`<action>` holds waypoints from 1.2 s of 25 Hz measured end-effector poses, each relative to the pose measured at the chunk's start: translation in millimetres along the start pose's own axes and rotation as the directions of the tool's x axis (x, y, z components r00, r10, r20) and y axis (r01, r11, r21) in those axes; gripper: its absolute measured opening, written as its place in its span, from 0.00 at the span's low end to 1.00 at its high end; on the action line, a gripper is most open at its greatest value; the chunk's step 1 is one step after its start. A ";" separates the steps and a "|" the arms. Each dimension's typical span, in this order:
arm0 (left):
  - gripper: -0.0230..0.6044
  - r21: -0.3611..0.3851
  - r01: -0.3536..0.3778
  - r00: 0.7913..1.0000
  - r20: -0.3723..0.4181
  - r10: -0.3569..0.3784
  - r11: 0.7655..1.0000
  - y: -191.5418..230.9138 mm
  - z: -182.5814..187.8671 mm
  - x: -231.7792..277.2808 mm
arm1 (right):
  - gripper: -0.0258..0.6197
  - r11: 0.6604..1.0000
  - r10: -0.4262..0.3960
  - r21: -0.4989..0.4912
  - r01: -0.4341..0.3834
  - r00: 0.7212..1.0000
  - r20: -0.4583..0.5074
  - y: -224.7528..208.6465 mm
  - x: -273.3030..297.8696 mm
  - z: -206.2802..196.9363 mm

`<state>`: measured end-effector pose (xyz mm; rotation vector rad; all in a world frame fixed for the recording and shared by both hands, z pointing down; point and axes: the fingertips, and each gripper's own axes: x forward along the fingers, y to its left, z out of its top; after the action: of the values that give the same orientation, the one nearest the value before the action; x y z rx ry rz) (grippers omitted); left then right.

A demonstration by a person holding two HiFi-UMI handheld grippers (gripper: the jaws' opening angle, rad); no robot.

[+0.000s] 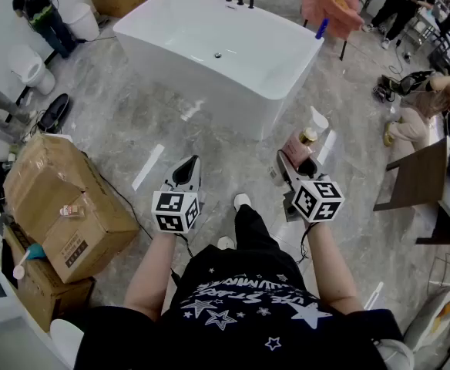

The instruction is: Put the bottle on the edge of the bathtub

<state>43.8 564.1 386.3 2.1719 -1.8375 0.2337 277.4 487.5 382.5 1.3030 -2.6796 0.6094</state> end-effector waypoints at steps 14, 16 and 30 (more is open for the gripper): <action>0.06 -0.058 -0.047 0.999 0.004 0.048 0.997 40.3 -6.3 -16.0 | 0.40 1.000 -0.002 -0.018 0.001 1.000 -0.029 22.9 15.2 -7.3; 0.06 -0.067 -0.057 0.998 0.001 0.057 0.996 47.1 -6.2 -16.1 | 0.40 1.000 -0.005 -0.021 0.004 1.000 -0.027 21.9 21.7 -4.0; 0.06 -0.087 -0.099 0.994 -0.043 0.096 0.991 97.0 11.6 83.2 | 0.40 1.000 0.007 -0.006 -0.007 0.999 -0.034 -38.0 133.0 30.8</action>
<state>-37.7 468.2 411.6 2.0075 -1.8974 0.2092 225.8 356.8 400.6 1.2712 -2.6578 0.6183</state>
